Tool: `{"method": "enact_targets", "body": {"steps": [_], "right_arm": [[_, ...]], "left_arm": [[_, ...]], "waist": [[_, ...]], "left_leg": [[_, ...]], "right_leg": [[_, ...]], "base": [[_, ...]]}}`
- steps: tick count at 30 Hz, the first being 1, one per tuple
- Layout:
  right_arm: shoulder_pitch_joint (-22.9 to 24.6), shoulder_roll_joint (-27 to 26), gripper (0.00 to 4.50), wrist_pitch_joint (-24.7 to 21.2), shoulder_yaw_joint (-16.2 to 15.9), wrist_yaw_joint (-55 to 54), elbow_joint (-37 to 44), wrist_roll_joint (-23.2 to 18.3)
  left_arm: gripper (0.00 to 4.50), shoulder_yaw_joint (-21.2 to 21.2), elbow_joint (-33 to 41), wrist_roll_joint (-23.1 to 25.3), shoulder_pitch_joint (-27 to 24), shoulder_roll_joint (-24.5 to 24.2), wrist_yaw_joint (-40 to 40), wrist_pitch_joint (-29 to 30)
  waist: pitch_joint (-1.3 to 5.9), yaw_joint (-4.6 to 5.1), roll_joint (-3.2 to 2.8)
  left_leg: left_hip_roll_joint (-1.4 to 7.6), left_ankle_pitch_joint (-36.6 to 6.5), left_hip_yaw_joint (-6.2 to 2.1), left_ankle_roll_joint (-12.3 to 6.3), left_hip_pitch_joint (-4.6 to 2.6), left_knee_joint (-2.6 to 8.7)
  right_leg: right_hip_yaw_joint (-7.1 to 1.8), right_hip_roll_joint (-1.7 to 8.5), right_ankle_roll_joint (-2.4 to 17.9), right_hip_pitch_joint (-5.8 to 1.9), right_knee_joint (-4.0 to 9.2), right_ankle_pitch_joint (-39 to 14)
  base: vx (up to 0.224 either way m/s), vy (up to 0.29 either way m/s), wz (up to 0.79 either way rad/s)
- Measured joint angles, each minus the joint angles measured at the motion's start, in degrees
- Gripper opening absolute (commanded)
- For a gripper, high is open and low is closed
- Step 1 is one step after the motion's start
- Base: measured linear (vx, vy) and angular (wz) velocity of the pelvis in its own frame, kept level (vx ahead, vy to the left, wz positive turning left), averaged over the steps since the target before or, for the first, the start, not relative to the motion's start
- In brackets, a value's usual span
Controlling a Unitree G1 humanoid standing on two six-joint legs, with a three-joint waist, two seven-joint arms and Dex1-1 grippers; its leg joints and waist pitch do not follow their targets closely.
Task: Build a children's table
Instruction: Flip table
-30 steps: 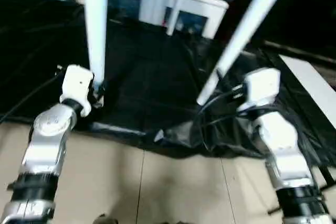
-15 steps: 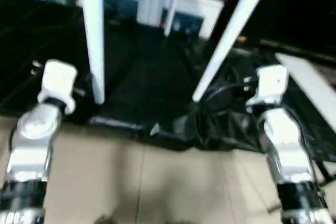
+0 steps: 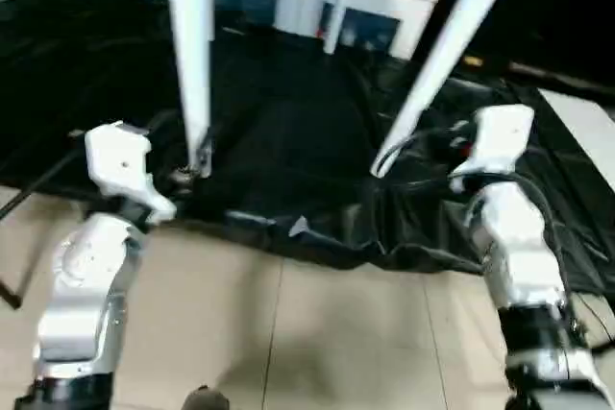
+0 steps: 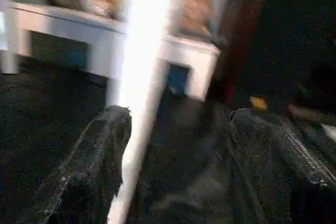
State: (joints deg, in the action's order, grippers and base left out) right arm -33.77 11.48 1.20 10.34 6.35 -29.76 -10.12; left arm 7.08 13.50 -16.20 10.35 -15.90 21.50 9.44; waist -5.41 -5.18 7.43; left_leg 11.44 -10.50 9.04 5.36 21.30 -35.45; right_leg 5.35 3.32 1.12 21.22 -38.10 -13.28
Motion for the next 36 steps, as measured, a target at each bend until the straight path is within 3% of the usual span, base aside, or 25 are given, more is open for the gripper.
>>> {"method": "enact_targets", "body": {"steps": [2,8,13,16,21,31,36], "right_arm": [[-7.0,1.2,3.34,0.8,1.9,0.4,-10.8,-1.2],[-17.7,3.5,3.34,0.6,4.7,13.1,-28.1,-4.9],[-20.9,4.0,3.34,-0.7,5.6,20.6,-33.7,-5.7],[-24.6,4.7,3.34,-0.4,5.6,23.4,-38.6,-5.3],[-26.3,5.9,3.34,1.0,4.7,30.1,-41.5,-4.4],[-24.7,5.2,3.34,3.3,-2.2,49.3,-42.4,0.7],[-23.3,4.4,3.34,6.7,-3.9,50.1,-42.4,2.0]], "left_arm": [[3.42,-1.4,2.1,-0.8,-0.4,-0.4,1.5,2.0],[3.42,-3.6,10.5,-6.7,-2.0,-4.5,5.5,9.0],[3.42,-4.3,15.3,-9.0,-3.8,-5.9,6.6,12.8],[3.42,-4.3,17.8,-9.0,-5.9,-6.8,6.5,14.9],[3.42,-4.0,19.7,-9.8,-8.2,-8.1,5.9,16.8],[3.42,-4.7,19.7,-9.8,-7.7,-8.7,6.5,16.8],[3.42,-4.9,19.0,-8.8,-7.1,-9.2,6.8,16.5]], "waist": [[-0.23,0.51,-0.34],[-0.78,0.66,-0.82],[-2.25,0.34,-0.74],[-3.41,0.89,-0.37],[-4.27,1.16,0.36],[-4.28,0.53,0.34],[-4.25,0.02,0.31]], "left_leg": [[0.00,0.0,0.13,-0.04,0.29,-0.01],[0.32,0.8,0.55,-1.06,1.29,0.17],[0.32,0.8,0.76,-1.21,1.65,0.21],[0.34,0.8,0.83,-1.18,1.58,0.27],[0.36,0.9,0.88,-1.12,1.64,0.38],[0.39,1.0,0.97,-1.39,1.66,0.40],[0.42,1.0,1.00,-1.28,1.62,0.39]], "right_leg": [[-0.12,0.01,0.1,0.47,0.13,0.3],[-0.21,-0.23,0.5,1.68,0.04,0.4],[-0.34,-0.22,0.5,2.07,0.11,0.4],[-0.42,-0.22,0.6,2.12,0.08,0.4],[-0.42,-0.22,0.6,2.23,0.09,0.5],[-0.43,-0.21,0.7,2.22,0.14,0.4],[-0.42,-0.20,0.8,2.21,0.09,0.5]], "base": [[0.000,0.000,0.00],[0.000,0.000,0.00],[0.000,0.000,0.00],[0.000,0.000,0.00],[0.000,0.000,0.00],[0.000,0.000,0.00],[0.000,0.000,0.00]]}}
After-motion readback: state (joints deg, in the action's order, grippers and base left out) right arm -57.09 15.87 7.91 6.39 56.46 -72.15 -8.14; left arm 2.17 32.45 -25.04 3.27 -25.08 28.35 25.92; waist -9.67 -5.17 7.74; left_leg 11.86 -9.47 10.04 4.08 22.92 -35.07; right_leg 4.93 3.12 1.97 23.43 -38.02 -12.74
